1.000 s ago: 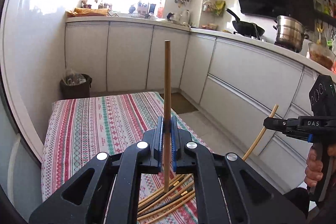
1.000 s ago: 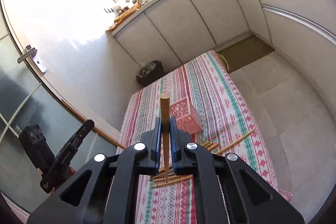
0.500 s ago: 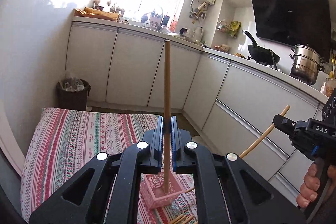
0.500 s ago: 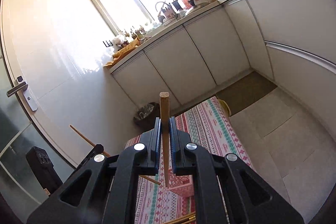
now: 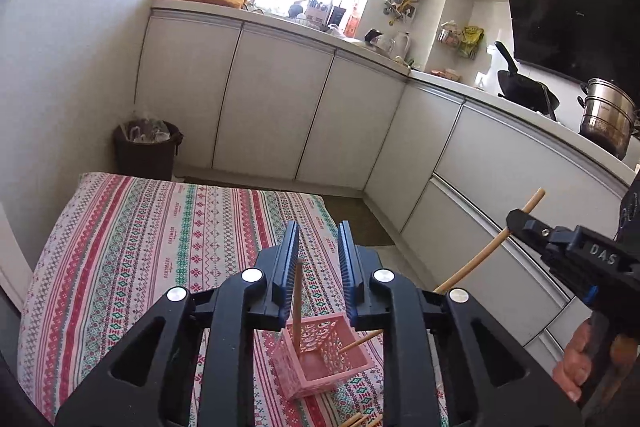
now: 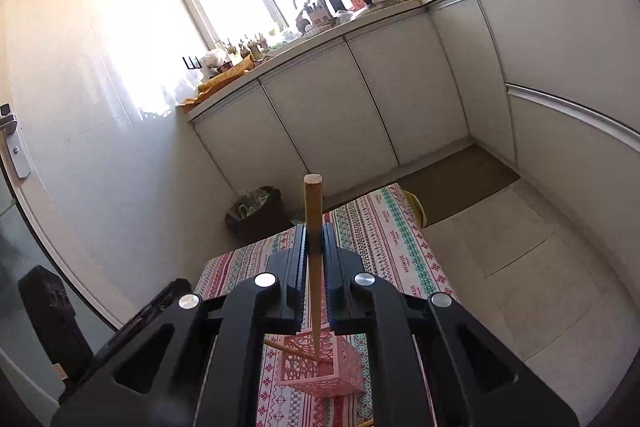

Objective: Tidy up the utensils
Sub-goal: 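Carry the chopstick over the pink basket and open the left tool while the right tool follows, then lower the right tool's chopstick into the pink basket and open it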

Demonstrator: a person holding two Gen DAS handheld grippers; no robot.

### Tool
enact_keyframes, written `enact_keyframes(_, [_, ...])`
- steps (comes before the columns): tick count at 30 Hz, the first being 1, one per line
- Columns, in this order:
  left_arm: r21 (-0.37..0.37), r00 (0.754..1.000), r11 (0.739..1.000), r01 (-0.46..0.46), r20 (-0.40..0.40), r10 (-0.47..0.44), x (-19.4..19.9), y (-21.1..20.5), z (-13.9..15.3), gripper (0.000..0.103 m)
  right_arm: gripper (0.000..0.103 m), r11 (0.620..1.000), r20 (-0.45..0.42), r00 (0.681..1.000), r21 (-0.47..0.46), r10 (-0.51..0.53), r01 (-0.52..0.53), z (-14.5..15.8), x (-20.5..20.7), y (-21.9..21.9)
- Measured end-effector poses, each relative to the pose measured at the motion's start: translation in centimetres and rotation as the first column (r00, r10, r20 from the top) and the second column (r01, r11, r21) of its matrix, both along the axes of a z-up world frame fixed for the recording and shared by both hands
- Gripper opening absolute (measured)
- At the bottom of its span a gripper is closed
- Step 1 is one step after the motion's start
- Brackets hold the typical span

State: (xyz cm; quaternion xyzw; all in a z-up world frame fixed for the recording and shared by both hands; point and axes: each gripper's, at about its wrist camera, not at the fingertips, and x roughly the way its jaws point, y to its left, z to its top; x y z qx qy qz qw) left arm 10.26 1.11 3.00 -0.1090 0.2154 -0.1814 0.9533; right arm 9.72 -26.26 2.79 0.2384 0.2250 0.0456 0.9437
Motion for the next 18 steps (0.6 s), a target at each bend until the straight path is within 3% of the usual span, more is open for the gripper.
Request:
enact_keyframes(6, [0.009,0.998,0.998,-0.056,0.035,0.056,-1.7,1.9,1.6,0.034,0.008,0.999,-0.016,1.000,-0.033,0.015,-0.015,-1.2,0.9,1.8])
enact_keyframes(11, [0.016,0.996,0.997,-0.070,0.057,0.069,-2.6,3.1,2.2,0.034,0.013,0.998,-0.069,0.997,-0.051,0.030,-0.033,-3.1,2.1,3.3])
enact_keyframes(13, [0.000,0.995,0.998,-0.071,0.064,0.070,-2.9,3.7,2.6,0.034,0.040,0.999,-0.090,0.996,-0.037,0.024,-0.027,-3.8,2.4,3.4])
enact_keyframes(14, [-0.005,0.995,0.997,-0.072,0.069,0.072,-3.1,3.9,2.8,0.035,0.046,0.999,-0.090,0.996,-0.025,0.019,-0.021,-4.0,2.3,3.4])
enact_keyframes(18, [-0.025,0.993,0.997,-0.070,0.097,0.072,-3.8,4.7,3.9,0.039,0.048,1.000,-0.084,0.996,-0.018,0.011,-0.012,-3.9,1.8,3.4])
